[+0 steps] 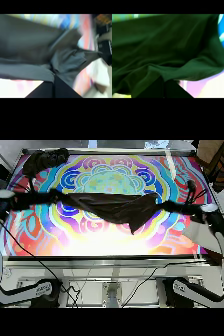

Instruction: Fold the shirts.

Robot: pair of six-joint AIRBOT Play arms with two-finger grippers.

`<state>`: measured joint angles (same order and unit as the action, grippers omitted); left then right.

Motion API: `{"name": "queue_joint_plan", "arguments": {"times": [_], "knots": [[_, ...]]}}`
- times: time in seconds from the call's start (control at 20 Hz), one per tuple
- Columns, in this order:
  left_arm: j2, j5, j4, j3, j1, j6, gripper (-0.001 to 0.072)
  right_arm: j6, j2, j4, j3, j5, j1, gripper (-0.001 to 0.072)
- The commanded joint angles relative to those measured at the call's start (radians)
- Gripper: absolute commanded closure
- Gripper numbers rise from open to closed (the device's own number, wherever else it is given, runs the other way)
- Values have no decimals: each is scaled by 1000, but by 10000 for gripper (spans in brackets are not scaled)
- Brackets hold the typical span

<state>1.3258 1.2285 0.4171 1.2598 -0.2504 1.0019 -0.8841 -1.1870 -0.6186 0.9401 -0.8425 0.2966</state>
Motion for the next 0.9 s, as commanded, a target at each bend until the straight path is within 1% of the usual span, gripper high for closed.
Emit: {"name": "queue_joint_plan", "arguments": {"times": [0.0, 0.1, 0.15, 0.25, 0.4, 0.45, 0.55, 0.65, 0.75, 0.85], "knots": [[-17, -11, -13, 384, -63, 19, 697, -64, 81, -50, 174, -19, 132, 693], [-17, -37, 60, 534, -125, 108, 697, -73, 113, -55, 244, -67, 220, 694], [-17, -13, 77, 583, -142, 135, 698, -72, 129, -56, 279, -110, 244, 693], [-17, 71, 77, 649, -148, 145, 698, -66, 164, -82, 340, -163, 252, 694], [-43, 177, 77, 723, -148, 185, 698, -67, 239, -137, 433, -211, 253, 694], [-66, 214, 81, 746, -148, 185, 699, -75, 274, -176, 468, -243, 253, 694], [-133, 254, 140, 784, -148, 187, 699, -117, 352, -318, 538, -307, 253, 694], [-224, 230, 230, 788, -148, 209, 699, -168, 444, -476, 591, -330, 252, 695], [-285, 232, 244, 788, -147, 256, 699, -198, 523, -587, 629, -363, 252, 696], [-319, 303, 222, 788, -135, 312, 700, -209, 578, -614, 650, -481, 250, 696]]}}
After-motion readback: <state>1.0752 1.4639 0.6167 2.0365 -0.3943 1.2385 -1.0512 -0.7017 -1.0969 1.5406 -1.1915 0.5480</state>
